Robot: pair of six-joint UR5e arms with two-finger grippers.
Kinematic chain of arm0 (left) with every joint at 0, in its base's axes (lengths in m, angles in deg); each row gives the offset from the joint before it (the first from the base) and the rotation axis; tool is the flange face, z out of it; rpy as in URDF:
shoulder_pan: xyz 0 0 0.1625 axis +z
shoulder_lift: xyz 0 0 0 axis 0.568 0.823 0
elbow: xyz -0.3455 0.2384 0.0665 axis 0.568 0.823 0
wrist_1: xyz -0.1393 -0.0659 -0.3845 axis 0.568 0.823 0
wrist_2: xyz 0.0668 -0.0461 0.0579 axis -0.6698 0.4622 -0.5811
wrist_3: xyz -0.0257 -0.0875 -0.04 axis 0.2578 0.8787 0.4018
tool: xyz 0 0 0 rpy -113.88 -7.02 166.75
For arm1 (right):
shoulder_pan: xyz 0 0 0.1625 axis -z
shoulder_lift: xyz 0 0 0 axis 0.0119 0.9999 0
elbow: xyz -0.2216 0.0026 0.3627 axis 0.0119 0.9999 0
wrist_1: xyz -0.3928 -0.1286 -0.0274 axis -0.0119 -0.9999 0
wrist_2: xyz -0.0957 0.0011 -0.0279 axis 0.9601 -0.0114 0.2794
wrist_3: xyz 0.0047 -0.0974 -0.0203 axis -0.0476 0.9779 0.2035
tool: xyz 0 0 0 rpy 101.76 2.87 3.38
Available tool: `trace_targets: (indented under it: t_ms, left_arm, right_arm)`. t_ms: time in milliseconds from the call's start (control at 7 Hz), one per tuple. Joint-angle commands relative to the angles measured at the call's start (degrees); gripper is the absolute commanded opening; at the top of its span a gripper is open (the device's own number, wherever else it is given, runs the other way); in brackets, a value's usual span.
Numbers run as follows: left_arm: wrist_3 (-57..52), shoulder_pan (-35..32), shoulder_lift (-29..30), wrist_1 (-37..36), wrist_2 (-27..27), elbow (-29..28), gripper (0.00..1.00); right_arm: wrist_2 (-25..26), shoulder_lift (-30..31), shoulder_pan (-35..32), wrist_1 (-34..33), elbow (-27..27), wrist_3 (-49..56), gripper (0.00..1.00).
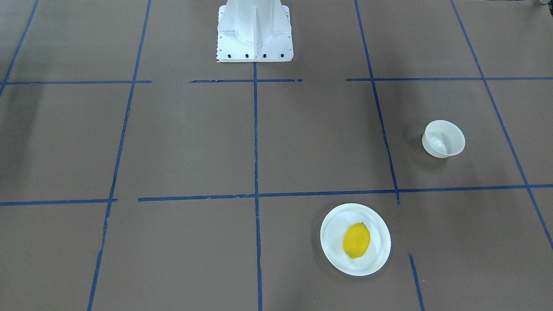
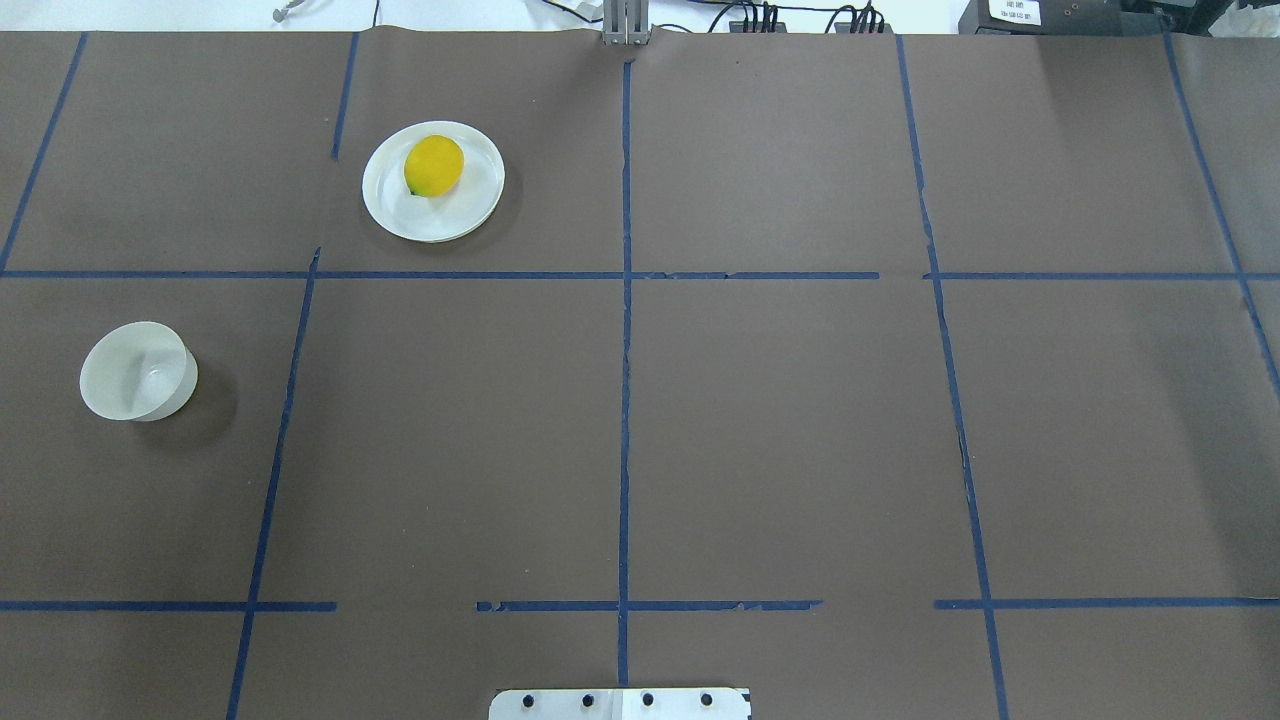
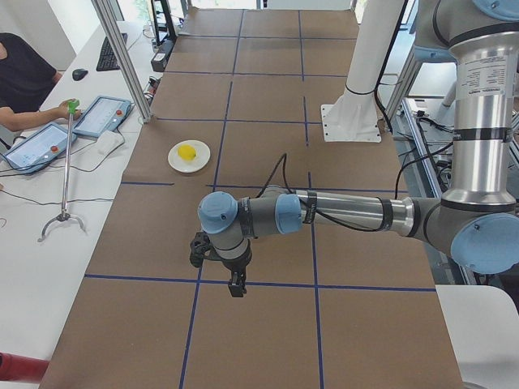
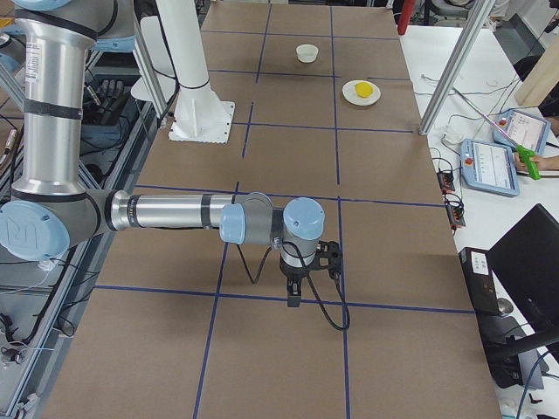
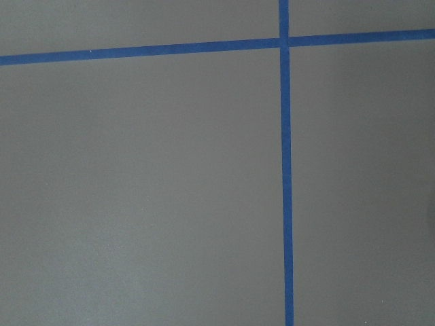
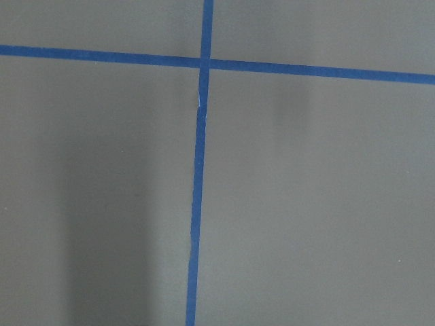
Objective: Move lemon from plate to bowl
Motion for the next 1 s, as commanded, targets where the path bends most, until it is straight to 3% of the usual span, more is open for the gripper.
trace_targets:
  t_ms: [0,429,571,857]
  left_arm:
    - [0.0,0.0,0.8,2.7,0.0,0.4,1.00]
    - [0.5,0.6,3.7,14.0,0.5,-0.2,1.00]
    - [0.7,4.2,5.8,18.8,0.5,0.7,1.00]
    - [2.9,10.9,9.9,20.4,0.5,1.1,1.00]
  right_arm:
    - [0.0,0.0,0.0,0.0,0.0,0.0,1.00]
    - [0.0,0.0,0.0,0.0,0.0,0.0,1.00]
    - [0.0,0.0,0.0,0.0,0.0,0.0,1.00]
    - [0.0,0.0,0.0,0.0,0.0,0.0,1.00]
